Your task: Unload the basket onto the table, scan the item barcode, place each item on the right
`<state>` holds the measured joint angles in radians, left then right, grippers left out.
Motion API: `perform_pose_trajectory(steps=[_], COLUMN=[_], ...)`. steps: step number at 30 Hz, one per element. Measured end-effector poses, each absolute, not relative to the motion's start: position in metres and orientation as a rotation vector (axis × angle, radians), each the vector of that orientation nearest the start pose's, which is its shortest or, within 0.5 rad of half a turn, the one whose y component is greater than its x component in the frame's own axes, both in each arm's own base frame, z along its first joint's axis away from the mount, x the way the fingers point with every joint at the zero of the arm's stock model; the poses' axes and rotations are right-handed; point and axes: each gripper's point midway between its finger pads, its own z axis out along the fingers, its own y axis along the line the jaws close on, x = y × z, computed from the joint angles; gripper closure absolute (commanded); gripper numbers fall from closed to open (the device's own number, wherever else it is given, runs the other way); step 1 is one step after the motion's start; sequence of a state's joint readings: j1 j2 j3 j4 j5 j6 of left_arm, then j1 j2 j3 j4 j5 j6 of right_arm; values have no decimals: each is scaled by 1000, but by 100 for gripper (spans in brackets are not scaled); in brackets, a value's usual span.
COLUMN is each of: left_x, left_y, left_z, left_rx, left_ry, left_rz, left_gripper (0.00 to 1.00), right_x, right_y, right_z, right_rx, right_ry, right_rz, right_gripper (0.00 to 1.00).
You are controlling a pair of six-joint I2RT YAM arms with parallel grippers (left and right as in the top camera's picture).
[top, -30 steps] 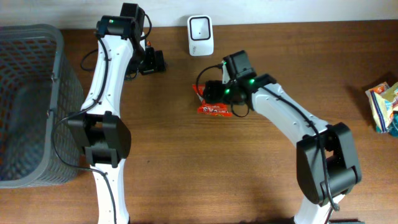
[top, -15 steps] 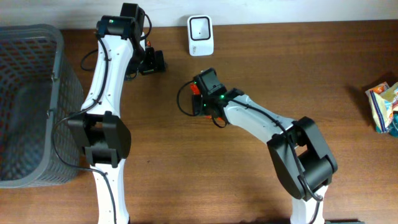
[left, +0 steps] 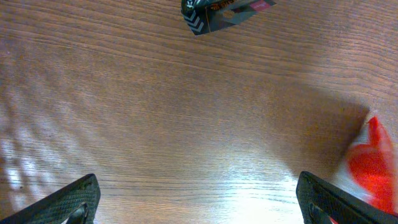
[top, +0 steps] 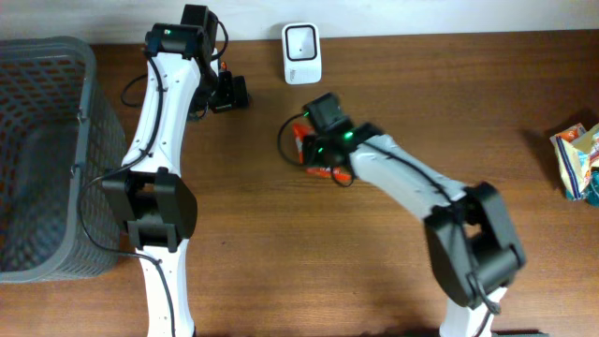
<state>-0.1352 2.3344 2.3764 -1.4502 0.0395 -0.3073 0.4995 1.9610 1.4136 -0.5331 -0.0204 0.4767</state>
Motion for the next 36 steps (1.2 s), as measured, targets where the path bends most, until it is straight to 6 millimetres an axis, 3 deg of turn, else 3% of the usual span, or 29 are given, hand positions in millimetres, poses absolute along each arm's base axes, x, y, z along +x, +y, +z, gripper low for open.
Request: perform_pose_trajectory(steps=[3, 7, 9, 12, 13, 14, 16, 19, 20, 23, 25, 27, 29, 32, 36], left_x=[479, 479, 479, 479, 479, 479, 479, 479, 479, 479, 479, 479, 479, 479, 479], left_y=[-72, -72, -72, -72, -72, -72, -72, -72, -72, -72, -72, -72, -72, -72, -72], left_z=[132, 132, 132, 132, 132, 132, 132, 132, 132, 132, 132, 131, 131, 131, 131], left_rx=[-251, -251, -252, -251, -251, -252, -251, -251, -251, -252, -252, -252, -252, -252, -252], left_ry=[2979, 2979, 2979, 2979, 2979, 2978, 2979, 2979, 2979, 2979, 2980, 2980, 2980, 2980, 2980], left_rz=[-111, -111, -111, -111, -111, -111, -111, -111, -111, -111, -111, -111, -111, -111, -111], left_gripper=[1, 1, 1, 1, 1, 1, 1, 1, 1, 1, 1, 1, 1, 1, 1], right_x=[430, 436, 432, 420, 414, 411, 407, 404, 403, 401, 404, 407, 407, 415, 412], right_y=[213, 168, 156, 161, 164, 164, 156, 129, 118, 81, 71, 69, 75, 100, 118], right_z=[100, 117, 121, 100, 81, 69, 42, 26, 25, 47, 73, 95, 97, 94, 65], right_rx=[56, 217, 260, 301, 337, 369, 455, 556, 567, 556, 525, 445, 371, 225, 229], right_ry=[2683, 2668, 2635, 2645, 2673, 2699, 2776, 2887, 2918, 3006, 3008, 2991, 2992, 2960, 2955], right_rz=[668, 1078, 1280, 1510, 1568, 1577, 1487, 1202, 1099, 743, 643, 600, 593, 540, 372], right_gripper=[96, 96, 96, 96, 95, 85, 75, 39, 32, 31, 33, 43, 57, 61, 75])
